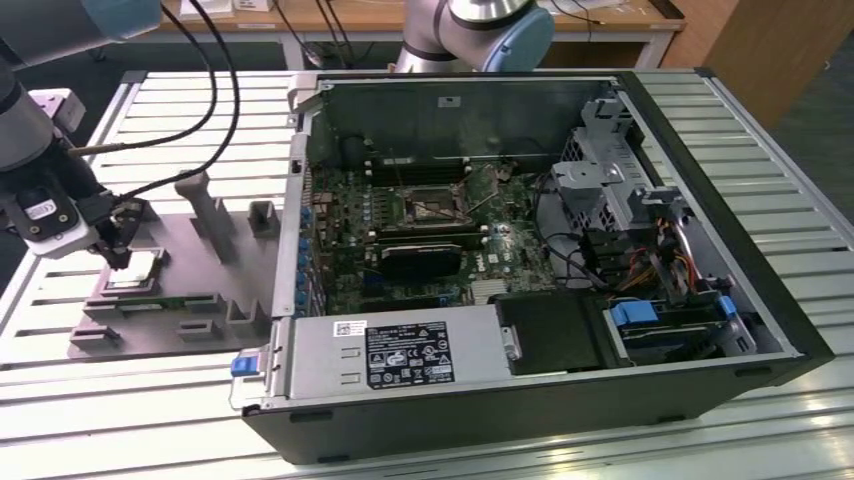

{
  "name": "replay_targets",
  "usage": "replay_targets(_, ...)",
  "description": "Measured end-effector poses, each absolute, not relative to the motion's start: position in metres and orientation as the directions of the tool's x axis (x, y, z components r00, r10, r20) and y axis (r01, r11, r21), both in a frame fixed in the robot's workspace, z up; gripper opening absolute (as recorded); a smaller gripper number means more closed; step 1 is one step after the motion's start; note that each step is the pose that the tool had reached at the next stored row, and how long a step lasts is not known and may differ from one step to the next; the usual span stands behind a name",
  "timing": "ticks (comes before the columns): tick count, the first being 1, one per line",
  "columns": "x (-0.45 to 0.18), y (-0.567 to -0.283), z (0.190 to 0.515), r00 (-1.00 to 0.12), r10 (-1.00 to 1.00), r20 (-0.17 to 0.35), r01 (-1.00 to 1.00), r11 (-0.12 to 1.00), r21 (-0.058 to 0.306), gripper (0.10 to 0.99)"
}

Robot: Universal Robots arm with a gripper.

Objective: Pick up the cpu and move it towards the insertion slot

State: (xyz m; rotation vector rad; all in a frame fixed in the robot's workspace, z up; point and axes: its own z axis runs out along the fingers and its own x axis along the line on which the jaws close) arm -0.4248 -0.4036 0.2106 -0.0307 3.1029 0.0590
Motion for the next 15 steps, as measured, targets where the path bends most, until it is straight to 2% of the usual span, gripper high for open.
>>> replay_targets(12,-0.4250,-0.4054,0.2005,-0.999,-0.019,-0.038,-0.021,0.999,0.038,0.102)
replay_targets(13,-0.4250,-0.4054,0.2005,-0.999,-0.019,-0.038,-0.021,0.999,0.038,0.114)
replay_targets(15,-0.4250,-0.4054,0.2004,-0.999,-0.019,-0.038,-0.021,0.999,0.038,0.231)
